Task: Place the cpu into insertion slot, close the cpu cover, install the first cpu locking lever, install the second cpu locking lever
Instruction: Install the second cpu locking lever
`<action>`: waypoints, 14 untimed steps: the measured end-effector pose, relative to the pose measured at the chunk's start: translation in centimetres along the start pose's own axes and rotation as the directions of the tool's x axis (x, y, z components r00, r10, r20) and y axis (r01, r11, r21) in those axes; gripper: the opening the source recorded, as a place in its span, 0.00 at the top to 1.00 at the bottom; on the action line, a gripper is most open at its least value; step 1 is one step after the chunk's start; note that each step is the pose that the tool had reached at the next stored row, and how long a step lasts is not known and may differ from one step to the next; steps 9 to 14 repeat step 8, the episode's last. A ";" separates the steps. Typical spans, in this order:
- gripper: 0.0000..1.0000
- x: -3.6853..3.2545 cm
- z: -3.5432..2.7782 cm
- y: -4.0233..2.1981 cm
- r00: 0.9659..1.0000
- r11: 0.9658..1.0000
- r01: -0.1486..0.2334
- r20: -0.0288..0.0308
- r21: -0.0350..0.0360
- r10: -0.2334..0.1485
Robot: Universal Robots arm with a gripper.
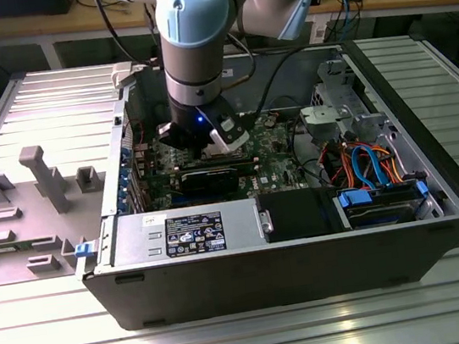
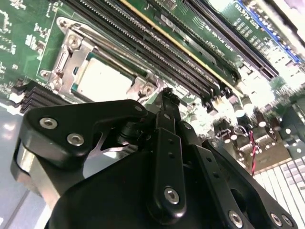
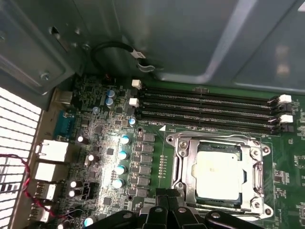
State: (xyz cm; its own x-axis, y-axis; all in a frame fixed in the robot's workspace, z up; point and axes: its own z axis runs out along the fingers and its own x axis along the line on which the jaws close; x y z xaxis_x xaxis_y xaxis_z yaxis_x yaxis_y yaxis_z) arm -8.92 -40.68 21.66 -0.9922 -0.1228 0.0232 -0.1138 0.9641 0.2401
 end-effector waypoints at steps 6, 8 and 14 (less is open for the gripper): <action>0.89 0.01 -0.25 0.06 1.000 1.000 0.000 0.000 0.000 0.000; 0.89 0.01 -0.26 0.06 1.000 1.000 0.000 0.000 0.000 0.000; 0.89 0.01 -0.26 0.06 1.000 1.000 0.000 0.000 0.000 0.000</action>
